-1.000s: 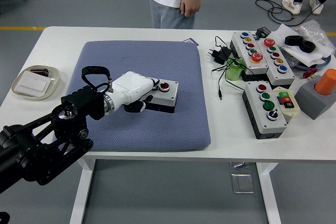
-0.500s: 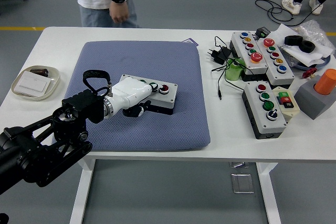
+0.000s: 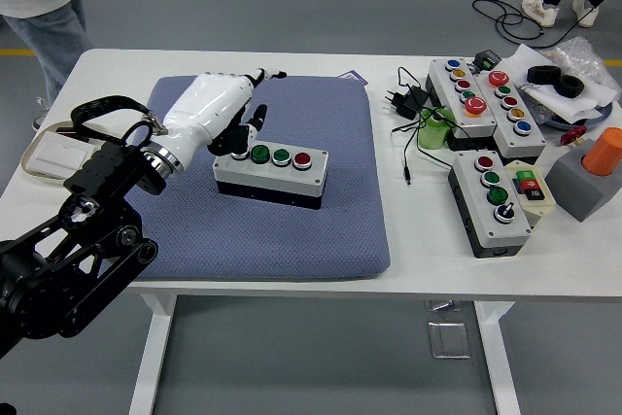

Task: Pick up the button,place it on the desk,press the button,press the button

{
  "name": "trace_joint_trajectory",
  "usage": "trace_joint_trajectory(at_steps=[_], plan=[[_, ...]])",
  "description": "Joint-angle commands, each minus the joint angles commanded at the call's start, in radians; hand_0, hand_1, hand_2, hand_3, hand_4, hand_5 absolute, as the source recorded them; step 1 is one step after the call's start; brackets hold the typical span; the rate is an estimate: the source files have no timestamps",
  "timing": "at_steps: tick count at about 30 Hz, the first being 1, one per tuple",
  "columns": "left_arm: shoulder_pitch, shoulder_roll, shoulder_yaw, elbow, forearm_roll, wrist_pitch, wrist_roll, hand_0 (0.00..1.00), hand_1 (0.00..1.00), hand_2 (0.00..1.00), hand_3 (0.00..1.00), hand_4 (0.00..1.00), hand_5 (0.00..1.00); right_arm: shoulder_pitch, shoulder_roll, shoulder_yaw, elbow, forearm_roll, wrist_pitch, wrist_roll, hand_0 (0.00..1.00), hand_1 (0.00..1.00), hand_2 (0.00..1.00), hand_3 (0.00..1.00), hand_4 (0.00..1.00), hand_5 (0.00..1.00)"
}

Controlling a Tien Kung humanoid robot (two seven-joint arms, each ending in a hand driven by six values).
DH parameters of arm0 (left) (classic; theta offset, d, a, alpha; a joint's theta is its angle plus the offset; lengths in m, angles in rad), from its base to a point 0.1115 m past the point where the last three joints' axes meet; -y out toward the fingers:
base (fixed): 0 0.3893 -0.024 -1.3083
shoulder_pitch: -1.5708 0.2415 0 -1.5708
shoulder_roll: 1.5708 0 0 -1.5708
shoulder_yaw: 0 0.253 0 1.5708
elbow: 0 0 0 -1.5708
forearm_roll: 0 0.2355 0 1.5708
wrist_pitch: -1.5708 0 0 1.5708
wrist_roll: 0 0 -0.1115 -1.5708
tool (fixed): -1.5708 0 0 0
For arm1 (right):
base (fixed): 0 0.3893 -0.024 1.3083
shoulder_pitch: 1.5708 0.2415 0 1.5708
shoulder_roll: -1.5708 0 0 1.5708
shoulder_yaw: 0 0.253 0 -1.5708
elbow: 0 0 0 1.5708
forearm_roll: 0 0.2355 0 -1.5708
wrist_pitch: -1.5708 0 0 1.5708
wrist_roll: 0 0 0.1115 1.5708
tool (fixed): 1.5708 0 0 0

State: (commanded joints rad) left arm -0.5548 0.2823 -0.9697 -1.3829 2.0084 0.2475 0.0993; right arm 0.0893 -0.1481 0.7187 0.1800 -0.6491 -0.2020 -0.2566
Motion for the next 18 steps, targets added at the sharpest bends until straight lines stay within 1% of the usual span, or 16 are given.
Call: trace_joint_trajectory(at_steps=[1, 2, 3, 4, 5, 6, 8, 9, 10, 11, 15, 16, 17, 18], plan=[[0.015, 0.003, -0.023, -0.011, -0.046, 0.041, -0.005, 0.179, 0.308, 0.324, 0.937, 0.747, 0.593, -0.001, 0.0, 0.001, 0.0, -0.001, 0.0, 0.0, 0.627, 0.477, 0.539, 0.582, 0.279, 0.022], [0.032, 0.01, -0.049, -0.023, -0.085, 0.067, -0.022, 0.179, 0.308, 0.324, 0.937, 0.747, 0.593, -0.002, 0.0, 0.001, 0.0, 0.002, -0.001, 0.0, 0.627, 0.477, 0.539, 0.582, 0.279, 0.022], [0.044, 0.014, -0.076, -0.03, -0.13, 0.079, -0.038, 0.179, 0.308, 0.324, 0.937, 0.747, 0.593, -0.003, 0.0, 0.001, 0.0, 0.005, -0.001, 0.001, 0.627, 0.477, 0.539, 0.582, 0.279, 0.022], [0.052, 0.02, -0.102, -0.034, -0.176, 0.065, -0.058, 0.489, 0.602, 0.695, 0.945, 0.727, 0.9, -0.004, 0.0, 0.003, 0.0, 0.01, -0.002, 0.003, 0.627, 0.477, 0.539, 0.582, 0.279, 0.022], [0.056, 0.023, -0.123, -0.035, -0.214, 0.045, -0.074, 0.489, 0.602, 0.695, 0.945, 0.727, 0.9, -0.005, 0.0, 0.004, 0.0, 0.012, -0.003, 0.003, 0.627, 0.477, 0.539, 0.582, 0.279, 0.022], [0.059, 0.027, -0.134, -0.035, -0.26, 0.035, -0.083, 0.489, 0.602, 0.695, 0.945, 0.727, 0.9, -0.005, 0.0, 0.006, 0.0, 0.011, -0.003, 0.003, 0.627, 0.477, 0.539, 0.582, 0.279, 0.022], [0.069, 0.041, -0.173, -0.031, -0.345, -0.005, -0.116, 0.489, 0.602, 0.695, 0.945, 0.727, 0.9, -0.004, 0.0, 0.011, 0.0, -0.002, -0.002, 0.0, 0.627, 0.477, 0.539, 0.582, 0.279, 0.022], [0.073, 0.047, -0.189, -0.03, -0.383, -0.018, -0.126, 0.489, 0.602, 0.695, 0.945, 0.727, 0.9, -0.003, 0.0, 0.012, 0.0, -0.007, -0.001, 0.0, 0.627, 0.477, 0.539, 0.582, 0.279, 0.022], [0.081, 0.053, -0.206, -0.024, -0.427, -0.025, -0.139, 0.61, 0.687, 0.792, 0.885, 0.673, 0.998, -0.003, -0.001, 0.011, 0.0, -0.007, -0.001, 0.0, 0.627, 0.477, 0.539, 0.582, 0.279, 0.022], [0.088, 0.058, -0.222, -0.019, -0.466, -0.027, -0.15, 0.61, 0.687, 0.792, 0.885, 0.673, 0.998, -0.004, -0.002, 0.011, 0.0, -0.006, -0.002, 0.001, 0.627, 0.477, 0.539, 0.582, 0.279, 0.022], [0.144, 0.072, -0.287, 0.005, -0.635, -0.026, -0.207, 0.61, 0.687, 0.792, 0.885, 0.673, 0.998, -0.006, -0.005, 0.011, 0.0, 0.005, -0.005, 0.008, 0.627, 0.477, 0.539, 0.582, 0.279, 0.022], [0.152, 0.074, -0.293, 0.008, -0.68, -0.027, -0.212, 0.639, 0.725, 0.808, 0.871, 0.649, 0.998, -0.007, -0.005, 0.011, 0.0, 0.005, -0.006, 0.008, 0.627, 0.477, 0.539, 0.582, 0.279, 0.022], [0.172, 0.078, -0.314, 0.012, -0.719, -0.043, -0.211, 0.639, 0.725, 0.808, 0.871, 0.649, 0.998, -0.007, -0.006, 0.011, 0.0, 0.006, -0.006, 0.01, 0.627, 0.477, 0.539, 0.582, 0.279, 0.022], [0.18, 0.08, -0.322, 0.014, -0.765, -0.049, -0.21, 0.639, 0.725, 0.808, 0.871, 0.649, 0.998, -0.007, -0.006, 0.011, 0.0, 0.007, -0.006, 0.01, 0.627, 0.477, 0.539, 0.582, 0.279, 0.022]])
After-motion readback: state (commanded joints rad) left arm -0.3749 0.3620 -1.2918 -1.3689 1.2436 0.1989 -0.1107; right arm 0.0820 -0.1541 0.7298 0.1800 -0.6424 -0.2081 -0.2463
